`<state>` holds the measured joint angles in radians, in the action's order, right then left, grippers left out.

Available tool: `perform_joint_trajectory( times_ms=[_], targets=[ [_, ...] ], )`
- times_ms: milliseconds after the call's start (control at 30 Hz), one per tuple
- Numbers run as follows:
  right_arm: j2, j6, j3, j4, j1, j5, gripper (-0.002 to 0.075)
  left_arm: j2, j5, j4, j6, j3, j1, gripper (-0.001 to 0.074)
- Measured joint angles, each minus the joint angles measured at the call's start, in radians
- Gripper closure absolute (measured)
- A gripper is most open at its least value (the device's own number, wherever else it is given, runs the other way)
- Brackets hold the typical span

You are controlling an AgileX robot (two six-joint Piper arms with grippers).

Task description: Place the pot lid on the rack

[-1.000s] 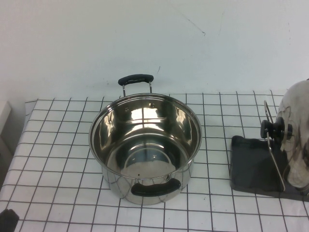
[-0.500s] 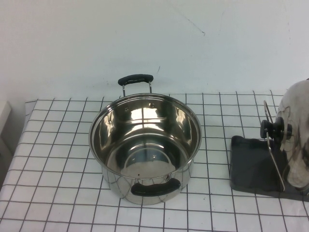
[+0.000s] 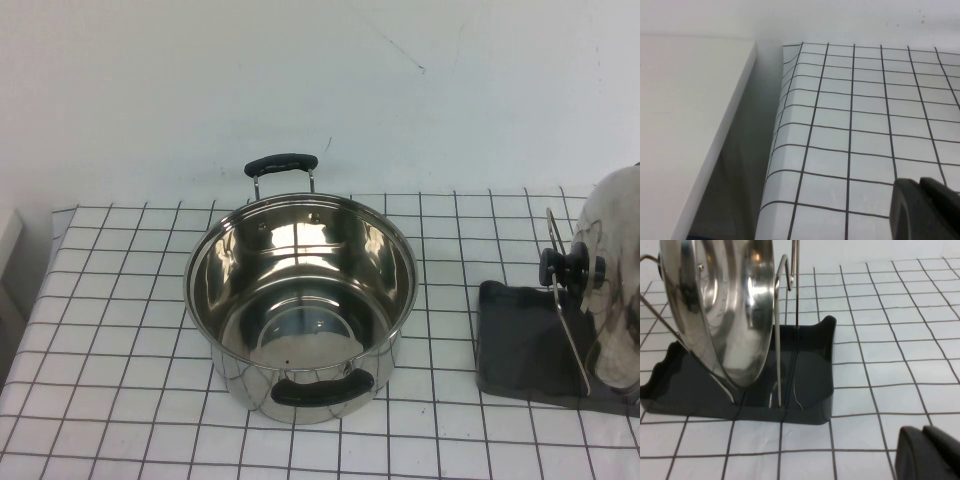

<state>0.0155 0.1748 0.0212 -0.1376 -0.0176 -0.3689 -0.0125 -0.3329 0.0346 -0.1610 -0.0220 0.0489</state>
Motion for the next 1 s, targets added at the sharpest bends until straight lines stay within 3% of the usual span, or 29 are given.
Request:
perform_joint_trajectory(
  times_ms=[1000],
  targets=[
    [0.0, 0.0, 0.0, 0.0, 0.0, 0.0, 0.0728, 0.0, 0.0, -0.012, 0.003, 0.0, 0.0, 0.0736]
  ],
)
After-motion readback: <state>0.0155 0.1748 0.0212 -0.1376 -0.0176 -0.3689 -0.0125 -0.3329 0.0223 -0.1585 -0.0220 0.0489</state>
